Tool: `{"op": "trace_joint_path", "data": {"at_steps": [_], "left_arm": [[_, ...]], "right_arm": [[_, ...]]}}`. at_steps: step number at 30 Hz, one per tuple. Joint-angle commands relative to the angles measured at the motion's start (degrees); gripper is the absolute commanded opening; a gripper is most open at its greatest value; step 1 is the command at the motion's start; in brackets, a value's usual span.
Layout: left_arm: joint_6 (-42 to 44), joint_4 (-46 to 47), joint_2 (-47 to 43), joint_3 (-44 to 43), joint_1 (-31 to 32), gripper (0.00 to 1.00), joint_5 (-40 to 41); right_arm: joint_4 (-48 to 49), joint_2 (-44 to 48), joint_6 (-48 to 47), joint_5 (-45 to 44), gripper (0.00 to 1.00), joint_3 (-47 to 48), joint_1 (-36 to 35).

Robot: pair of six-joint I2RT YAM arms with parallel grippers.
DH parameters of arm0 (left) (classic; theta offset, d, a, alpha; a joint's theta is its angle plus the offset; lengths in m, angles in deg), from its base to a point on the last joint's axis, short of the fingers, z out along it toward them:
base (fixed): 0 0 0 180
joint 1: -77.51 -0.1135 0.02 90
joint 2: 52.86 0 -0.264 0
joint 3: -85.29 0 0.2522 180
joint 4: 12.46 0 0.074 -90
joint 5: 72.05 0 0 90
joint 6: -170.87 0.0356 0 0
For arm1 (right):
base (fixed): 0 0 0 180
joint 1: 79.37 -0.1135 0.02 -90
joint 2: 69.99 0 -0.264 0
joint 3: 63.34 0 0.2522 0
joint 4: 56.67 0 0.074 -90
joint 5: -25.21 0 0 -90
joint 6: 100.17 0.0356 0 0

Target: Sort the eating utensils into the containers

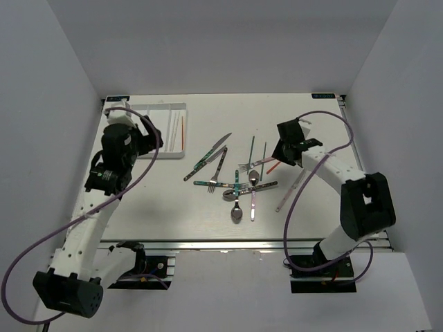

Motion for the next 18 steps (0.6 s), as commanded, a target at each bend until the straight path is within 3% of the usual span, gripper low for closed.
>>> {"op": "trace_joint_path", "data": {"at_steps": [1,10,16,18], "left_arm": [[1.66,-3.43,2.92,6.23,0.12,0.98,-0.81],[1.66,-2.29,2.84,8.79,0.03,0.98,-5.73],[1.39,-2.02,2.75,9.23,0.03,0.98,-6.7],[1.39,-2.02,2.92,9.14,0.12,0.98,-7.05]], "right_arm": [[-2.91,-3.75,4.39,-1.55,0.45,3.67,-0.02],[-0.71,-13.24,7.22,-0.76,0.43,4.99,-0.02],[-2.03,-18.0,8.88,-2.51,0.34,5.44,-0.02],[-4.12,-18.09,10.29,-3.83,0.17,4.91,-0.02]]}}
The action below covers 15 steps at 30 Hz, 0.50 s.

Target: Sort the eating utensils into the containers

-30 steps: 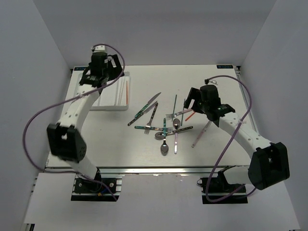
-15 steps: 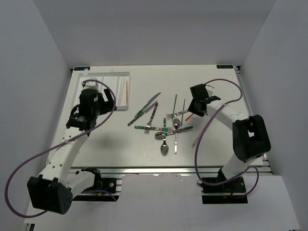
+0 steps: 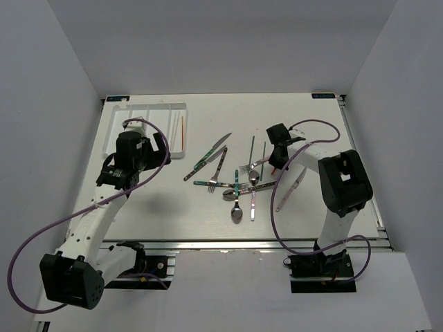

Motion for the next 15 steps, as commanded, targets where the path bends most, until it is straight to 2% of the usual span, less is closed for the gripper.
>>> {"op": "trace_joint_path", "data": {"at_steps": [1,5,8,11,13,15], "left_arm": [[0.23,1.19,-0.7,0.03,0.03,0.98,-1.89],[-0.29,1.36,0.26,-0.59,0.03,0.98,-3.21],[-1.17,1.63,0.7,-1.03,0.03,0.98,-4.97],[-2.84,2.68,0.88,-1.47,0.03,0.98,-10.4],[-5.55,6.27,0.53,-1.38,0.03,0.98,-14.44],[-8.71,11.18,0.44,0.01,0.2,0.98,-22.7]], "right_arm": [[-4.31,-1.26,3.39,-3.94,0.12,-0.08,0.07],[-6.25,1.64,4.7,-5.88,0.0,-1.66,0.07],[-7.31,5.06,5.67,-7.2,0.0,-2.01,0.24],[-7.66,10.33,5.24,-8.17,0.0,-1.92,0.07],[-4.69,15.93,0.7,-4.6,0.0,-3.5,-0.28],[8.45,20.52,-5.98,3.56,0.0,-7.0,-1.77]]}}
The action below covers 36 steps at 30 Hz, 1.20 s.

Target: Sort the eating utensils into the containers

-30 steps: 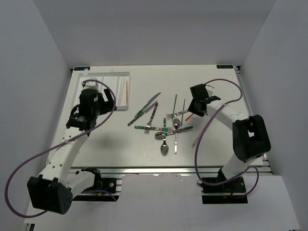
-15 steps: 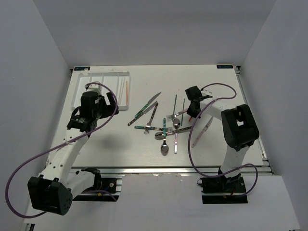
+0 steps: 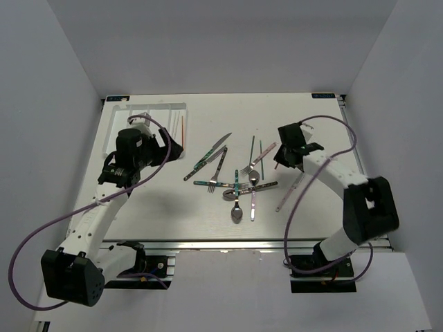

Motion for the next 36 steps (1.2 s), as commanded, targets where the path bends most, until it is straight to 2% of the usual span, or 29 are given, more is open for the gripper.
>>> {"op": "trace_joint_path", "data": {"at_steps": [1,2,3,4,6,7,9,14,17,18,21,22,23,24,25,26,27,29,30,32,35,36], "left_arm": [[-9.34,14.5,-0.7,0.81,0.49,0.98,-14.06],[-11.91,19.27,-0.44,1.86,1.8,0.98,-16.78],[-17.51,29.67,-0.09,2.91,2.94,0.98,-20.99],[-19.65,33.25,0.44,4.58,4.34,0.98,-21.81],[-21.08,37.75,3.07,4.6,9.53,0.98,-20.08],[-20.47,37.68,4.13,3.03,11.37,0.98,-18.76],[-19.33,35.85,7.47,1.7,14.81,0.98,-15.86],[-19.32,31.45,11.08,0.29,15.96,0.93,-8.03],[-19.76,32.31,11.43,0.81,15.96,0.84,-7.23],[-20.11,33.97,11.34,0.99,15.96,0.75,-7.23],[-19.85,34.7,11.69,-0.23,15.96,0.38,-7.76],[-19.33,34.17,12.13,-0.85,15.96,0.17,-7.59],[-18.71,33.38,12.4,-1.64,15.96,0.08,-7.06],[-17.23,30.94,12.66,-3.38,15.96,0.0,-6.36],[-15.39,28.91,13.62,-4.88,15.87,0.0,-5.13],[-13.28,26.02,14.33,-6.72,15.87,0.0,-3.38],[-8.47,19.38,15.38,-8.92,15.87,0.0,0.99],[-3.35,12.06,20.71,-17.0,14.91,0.0,7.49],[1.11,5.41,23.18,-20.07,14.64,0.0,16.67],[4.83,1.14,30.89,-28.6,12.63,0.0,23.67],[10.81,0.32,37.86,-37.11,8.59,0.0,27.66],[11.96,-0.02,42.76,-39.59,7.53,0.0,28.44]], "right_arm": [[17.95,12.13,-10.28,19.69,0.0,-7.69,-1.99],[24.36,13.91,-13.54,27.14,0.0,-10.45,-2.17],[35.56,15.06,-13.74,35.13,0.0,-12.65,-2.52],[39.07,15.51,-13.22,49.31,0.0,-14.24,-2.61],[47.84,15.51,-9.99,58.55,0.0,-14.78,-4.53],[50.07,15.95,-8.84,60.42,0.0,-15.22,-5.68],[52.63,17.62,-8.04,59.39,0.0,-15.66,-9.71],[53.95,19.12,-8.03,54.55,0.0,-13.91,-15.52],[53.17,17.8,-7.77,54.28,0.0,-12.33,-17.02],[53.08,17.45,-7.77,54.37,0.0,-11.54,-17.46],[52.99,15.69,-7.77,53.85,0.0,-10.48,-18.43],[52.9,15.17,-7.51,53.06,0.0,-10.39,-18.43],[52.64,15.07,-7.42,52.53,0.01,-10.39,-18.43],[52.03,15.07,-7.33,51.74,0.15,-10.56,-18.43],[50.81,15.6,-7.33,48.25,0.3,-10.74,-18.26],[48.88,16.12,-7.33,45.87,0.5,-10.74,-17.74],[44.6,16.56,-7.42,43.24,0.54,-10.83,-17.3],[39.4,18.23,-6.89,35.5,0.63,-10.91,-15.37],[34.5,18.76,-5.85,32.78,0.66,-11.09,-14.66],[31.99,20.95,-5.66,28.19,0.7,-12.58,-12.65],[30.32,24.64,-6.97,26.95,0.7,-14.69,-11.32],[29.71,25.44,-7.5,26.78,0.71,-14.87,-11.14]]}}
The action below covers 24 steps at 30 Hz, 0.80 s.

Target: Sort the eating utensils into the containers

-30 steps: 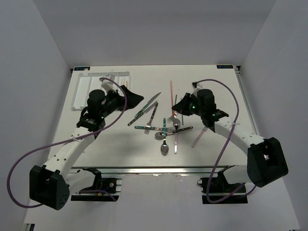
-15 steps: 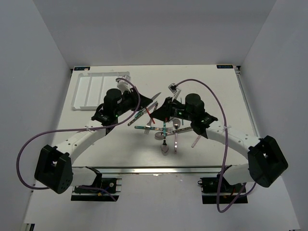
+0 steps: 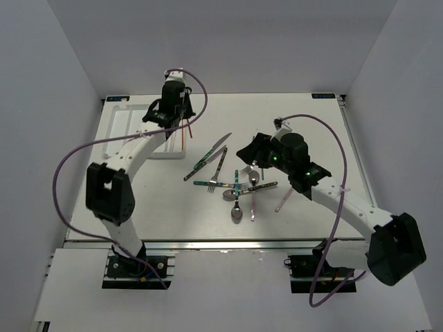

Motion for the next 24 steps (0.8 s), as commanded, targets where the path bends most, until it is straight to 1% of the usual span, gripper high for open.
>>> {"op": "trace_joint_path", "data": {"at_steps": [1,2,3,4,5,6,8,12,16,19,20,22,23,24], "left_arm": [[10.69,-8.17,9.59,-8.41,-5.95,0.0,10.86],[11.49,-9.66,12.41,-15.23,-7.02,0.0,10.95],[12.02,-11.33,15.31,-18.86,-7.9,0.0,10.86],[13.16,-14.21,20.56,-22.2,-9.3,0.0,10.34],[13.43,-15.2,22.7,-27.2,-9.75,0.0,9.03],[13.78,-15.38,24.37,-28.55,-10.1,0.0,7.88],[14.4,-14.16,27.11,-29.35,-10.37,0.0,6.21],[13.96,-11.88,29.83,-29.27,-10.55,0.0,2.43],[13.17,-12.31,31.59,-27.78,-10.63,0.01,2.25],[11.77,-12.39,30.9,-25.24,-10.63,0.2,2.77],[11.5,-12.31,29.85,-24.7,-10.55,0.34,2.77],[10.27,-12.13,28.26,-23.21,-10.63,0.49,2.95],[9.92,-12.05,27.21,-22.77,-10.55,0.62,2.86],[9.22,-12.05,25.03,-22.5,-10.63,0.68,2.69]], "right_arm": [[-6.07,5.48,-2.75,-6.2,0.71,-0.84,0.55],[-7.48,6.28,-3.64,-6.82,0.71,-0.66,0.81],[-8.72,6.98,-4.43,-7.0,0.71,-0.4,0.73],[-9.42,8.64,-6.01,-9.18,0.72,-0.48,0.82],[-11.69,9.71,-6.72,-9.72,0.79,-0.57,0.99],[-12.06,10.41,-7.07,-10.34,0.82,-1.18,1.08],[-12.33,12.96,-7.86,-12.1,0.89,-2.06,1.43],[-12.33,14.37,-8.48,-12.45,0.89,-2.77,1.78],[-13.12,13.41,-9.1,-11.84,0.89,-1.54,1.87],[-12.95,12.53,-9.28,-11.93,0.89,-0.93,1.96],[-12.95,12.01,-9.36,-11.93,0.89,-0.75,2.05],[-13.38,10.17,-9.63,-11.84,0.89,0.04,2.05],[-13.73,9.29,-9.71,-11.84,0.89,1.17,2.13],[-15.04,7.36,-9.8,-12.36,0.89,1.79,2.14]]}}
